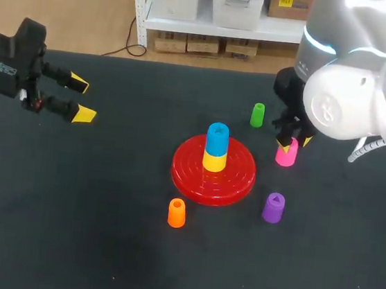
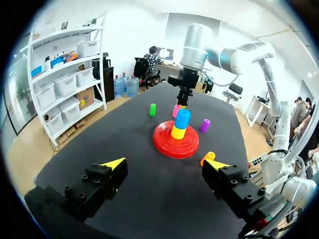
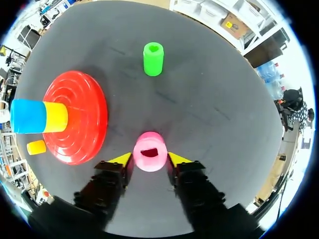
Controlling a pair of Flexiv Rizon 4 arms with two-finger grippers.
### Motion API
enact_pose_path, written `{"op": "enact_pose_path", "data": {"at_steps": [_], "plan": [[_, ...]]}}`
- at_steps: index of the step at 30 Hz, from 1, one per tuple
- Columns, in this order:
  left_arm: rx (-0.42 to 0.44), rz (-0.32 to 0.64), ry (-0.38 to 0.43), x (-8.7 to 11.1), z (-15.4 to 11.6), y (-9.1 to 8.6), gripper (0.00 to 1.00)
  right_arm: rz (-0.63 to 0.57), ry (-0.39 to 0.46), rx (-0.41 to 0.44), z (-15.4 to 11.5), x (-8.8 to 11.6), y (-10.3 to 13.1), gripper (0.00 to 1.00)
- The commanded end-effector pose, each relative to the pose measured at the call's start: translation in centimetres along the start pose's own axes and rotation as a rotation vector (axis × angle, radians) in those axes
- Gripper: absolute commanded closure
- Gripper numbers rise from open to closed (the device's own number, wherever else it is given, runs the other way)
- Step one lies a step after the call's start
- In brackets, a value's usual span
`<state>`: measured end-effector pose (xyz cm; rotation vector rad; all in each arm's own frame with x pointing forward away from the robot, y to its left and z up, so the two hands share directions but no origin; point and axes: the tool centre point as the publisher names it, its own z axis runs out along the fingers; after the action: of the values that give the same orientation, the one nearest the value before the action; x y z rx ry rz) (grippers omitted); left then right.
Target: Pick up and stack the cylinders on the red base in this order: pink,purple,orange,green
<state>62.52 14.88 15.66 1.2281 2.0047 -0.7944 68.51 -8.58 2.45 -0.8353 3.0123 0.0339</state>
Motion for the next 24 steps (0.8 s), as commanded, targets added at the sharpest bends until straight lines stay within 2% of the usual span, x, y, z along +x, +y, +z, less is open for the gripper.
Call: {"op": "enact_pose_path", "data": {"at_steps": [1,4,11,12,13,14,15,18,24], "plan": [[-0.001,0.003,-0.006,0.16,0.01,-0.01,0.0,0.002,-0.001,0.005,0.0,0.01,-0.05,0.05],[-0.001,0.003,-0.006,0.16,0.01,-0.01,0.0,0.0,-0.001,0.007,-0.01,-0.03,-0.03,0.0],[-0.001,0.003,-0.006,0.16,0.01,-0.01,0.0,0.002,-0.003,0.012,0.09,-0.35,0.13,0.0],[-0.001,0.003,-0.006,0.16,0.01,-0.01,0.0,0.001,-0.004,0.012,0.09,-0.39,0.15,0.08],[-0.001,0.003,-0.006,0.16,0.01,-0.01,0.0,0.0,-0.005,0.013,0.08,-0.4,0.16,0.45],[-0.001,0.003,-0.006,0.16,0.01,-0.01,0.0,-0.001,-0.005,0.014,0.08,-0.41,0.16,0.56],[-0.001,0.003,-0.006,0.16,0.01,-0.01,0.0,-0.003,-0.005,0.015,0.08,-0.42,0.16,0.62],[-0.001,0.003,-0.006,0.16,0.01,-0.01,0.0,-0.003,-0.002,0.016,0.16,-0.3,0.2,1.0],[-0.001,0.003,-0.006,0.16,0.01,-0.01,0.0,-0.004,-0.001,0.026,-0.02,0.0,0.12,1.0]]}}
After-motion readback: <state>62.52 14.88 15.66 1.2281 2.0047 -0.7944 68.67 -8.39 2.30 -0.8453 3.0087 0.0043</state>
